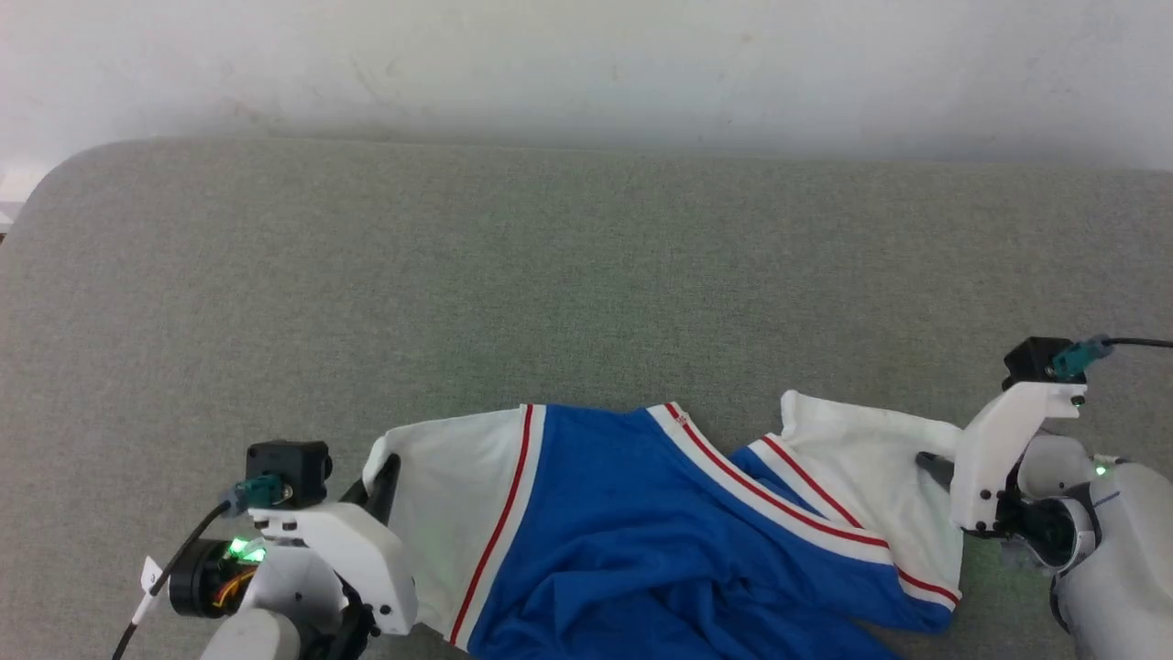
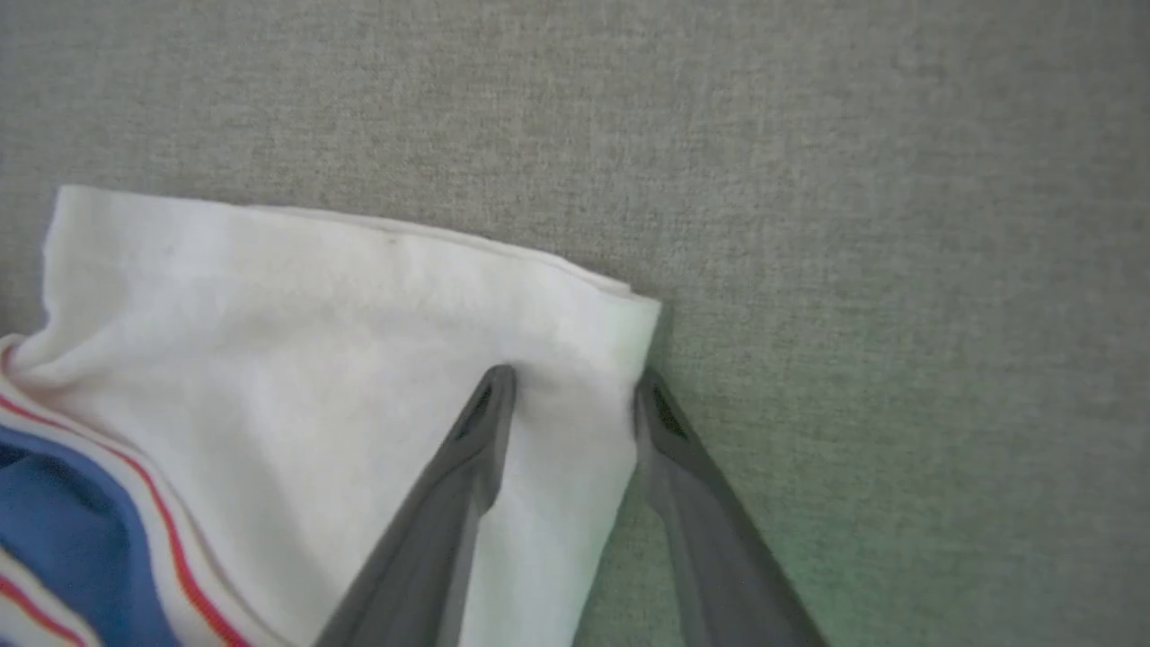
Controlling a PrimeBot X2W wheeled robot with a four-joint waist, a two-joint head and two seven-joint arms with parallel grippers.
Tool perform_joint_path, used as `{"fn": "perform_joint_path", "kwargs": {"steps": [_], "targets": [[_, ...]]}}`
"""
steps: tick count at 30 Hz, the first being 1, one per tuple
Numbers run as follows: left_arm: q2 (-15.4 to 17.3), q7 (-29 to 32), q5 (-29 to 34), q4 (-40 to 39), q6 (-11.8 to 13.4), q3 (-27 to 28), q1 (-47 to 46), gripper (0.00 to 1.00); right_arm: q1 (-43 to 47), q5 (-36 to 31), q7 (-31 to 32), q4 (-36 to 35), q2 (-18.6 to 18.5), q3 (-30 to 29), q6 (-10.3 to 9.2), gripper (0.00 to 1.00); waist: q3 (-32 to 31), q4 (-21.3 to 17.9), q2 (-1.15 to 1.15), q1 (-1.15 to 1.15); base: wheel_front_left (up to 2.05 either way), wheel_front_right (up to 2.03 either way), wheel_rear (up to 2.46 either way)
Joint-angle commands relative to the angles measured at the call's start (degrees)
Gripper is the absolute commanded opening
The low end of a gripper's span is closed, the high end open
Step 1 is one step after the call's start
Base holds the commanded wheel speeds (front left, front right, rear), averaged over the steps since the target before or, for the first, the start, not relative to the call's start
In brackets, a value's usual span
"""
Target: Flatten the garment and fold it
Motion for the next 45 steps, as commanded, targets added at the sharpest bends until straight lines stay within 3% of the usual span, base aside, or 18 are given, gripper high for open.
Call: {"fn": "perform_joint_path", "kwargs": {"steps": [1,7,12,16,22,29,38,45], "targets": [[0.08,-0.56,0.25,-0.28,0.36,0.22,0.68,0.0,3.56,0.96,2.34,3.15,2.72,2.83,0.31,0.0,0.03,-0.09,0.0,0.0,0.0,0.0,0.0],[1.36,-2.5,0.62,-1.51,0.89,1.56,0.26,0.0,1.22,-0.33,-6.35,-1.66,-0.51,4.16,0.31,0.0,-1.56,-1.17,0.0,0.0,0.0,0.0,0.0],[3.89,-6.53,2.38,-4.97,2.21,4.67,-2.5,0.0,-0.16,-3.5,-13.94,-9.73,-3.56,2.01,0.31,0.0,-4.28,-1.83,0.0,0.0,0.0,0.0,0.0],[6.7,-7.91,3.97,-7.52,3.37,7.32,-5.75,0.0,-1.18,-5.57,-15.13,-17.54,-5.09,-0.8,0.31,0.0,-6.1,-2.69,0.0,0.0,0.0,0.0,0.0],[9.62,-9.58,3.65,-4.75,1.56,9.37,-15.72,0.0,-7.63,-6.78,-13.54,-25.27,-4.15,-4.75,0.31,0.0,-6.19,-4.05,0.0,0.0,0.0,0.0,0.0],[9.18,-13.99,1.58,9.31,-1.9,9.73,-34.6,0.0,-21.53,-6.58,-12.82,-20.52,-4.49,-6.0,0.31,0.0,-1.43,-4.62,0.0,0.0,0.0,0.0,0.0],[10.6,-19.41,2.35,26.46,-4.63,9.39,-59.94,0.0,-43.68,-8.08,-24.8,-10.2,-3.95,-5.52,0.31,0.0,10.56,-6.64,0.0,0.0,0.0,0.0,0.0],[11.79,-22.4,3.17,34.59,-6.22,8.54,-71.04,0.0,-51.76,-8.05,-30.25,-3.5,-2.93,-1.64,0.31,0.0,14.94,-7.33,0.0,0.0,0.0,0.0,0.0]]}}
